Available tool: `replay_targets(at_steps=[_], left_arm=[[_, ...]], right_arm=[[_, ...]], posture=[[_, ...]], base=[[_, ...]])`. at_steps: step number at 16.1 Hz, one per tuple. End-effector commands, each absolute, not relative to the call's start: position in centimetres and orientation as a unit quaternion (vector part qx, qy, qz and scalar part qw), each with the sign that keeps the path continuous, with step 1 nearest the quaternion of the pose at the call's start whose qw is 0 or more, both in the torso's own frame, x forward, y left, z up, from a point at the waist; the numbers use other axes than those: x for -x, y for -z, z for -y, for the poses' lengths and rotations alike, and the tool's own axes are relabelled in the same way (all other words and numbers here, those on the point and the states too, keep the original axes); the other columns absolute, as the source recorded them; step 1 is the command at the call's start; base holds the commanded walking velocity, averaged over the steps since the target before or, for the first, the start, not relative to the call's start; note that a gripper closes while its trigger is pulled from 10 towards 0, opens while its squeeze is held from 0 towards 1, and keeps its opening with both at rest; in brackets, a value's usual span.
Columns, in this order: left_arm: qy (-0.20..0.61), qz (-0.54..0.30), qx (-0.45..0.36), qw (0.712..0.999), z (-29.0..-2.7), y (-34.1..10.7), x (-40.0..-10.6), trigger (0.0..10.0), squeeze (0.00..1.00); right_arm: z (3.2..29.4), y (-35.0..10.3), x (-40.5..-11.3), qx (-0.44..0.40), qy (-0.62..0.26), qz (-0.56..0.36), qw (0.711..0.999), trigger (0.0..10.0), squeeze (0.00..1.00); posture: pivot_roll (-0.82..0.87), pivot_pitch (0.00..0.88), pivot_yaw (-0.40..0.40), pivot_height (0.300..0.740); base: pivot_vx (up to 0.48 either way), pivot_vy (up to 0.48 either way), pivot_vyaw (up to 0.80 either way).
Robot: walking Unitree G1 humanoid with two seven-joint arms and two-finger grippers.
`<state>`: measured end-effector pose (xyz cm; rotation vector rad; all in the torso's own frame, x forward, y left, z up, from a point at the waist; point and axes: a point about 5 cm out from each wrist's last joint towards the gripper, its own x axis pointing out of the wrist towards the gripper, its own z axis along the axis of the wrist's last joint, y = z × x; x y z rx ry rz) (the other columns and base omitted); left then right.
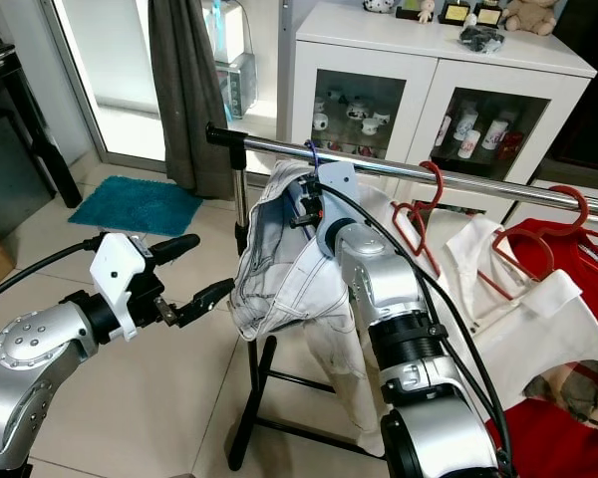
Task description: Hang hanger
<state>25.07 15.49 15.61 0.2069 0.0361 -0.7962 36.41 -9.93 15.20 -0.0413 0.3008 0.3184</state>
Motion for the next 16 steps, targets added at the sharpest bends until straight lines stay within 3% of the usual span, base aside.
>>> replay_targets(at_steps=[1, 4, 5, 6, 16], left_arm=[[0.396, -0.017, -0.104, 0.912, -15.1, -15.8, -25.1, 10.0, 0.00], [0.395, -0.020, -0.107, 0.912, -15.2, -15.7, -25.2, 10.0, 0.00], [0.394, -0.021, -0.108, 0.913, -15.2, -15.7, -25.2, 10.0, 0.00], [0.391, -0.023, -0.111, 0.914, -15.3, -15.7, -25.2, 10.0, 0.00], [0.372, -0.040, -0.130, 0.918, -16.1, -15.3, -25.6, 10.0, 0.00]], right_arm=[[9.9, -15.3, -36.6, 0.020, -0.158, -0.151, 0.976, 10.0, 0.00], [9.7, -15.5, -36.6, 0.008, -0.172, -0.143, 0.975, 10.0, 0.00], [9.5, -15.7, -36.6, 0.001, -0.182, -0.134, 0.974, 10.0, 0.90], [9.4, -15.8, -36.7, -0.003, -0.186, -0.129, 0.974, 10.0, 1.00], [9.3, -17.9, -35.9, 0.024, -0.208, -0.078, 0.975, 10.0, 1.00]], posture=[[-0.01, 0.000, -0.031, 0.740], [-0.02, 0.000, -0.030, 0.740], [-0.01, 0.000, -0.031, 0.740], [-0.01, 0.000, -0.031, 0.740], [0.00, 0.000, -0.021, 0.740]], base=[[0.000, 0.000, 0.00], [0.000, 0.000, 0.00], [0.000, 0.000, 0.00], [0.000, 0.000, 0.00], [0.000, 0.000, 0.00]])
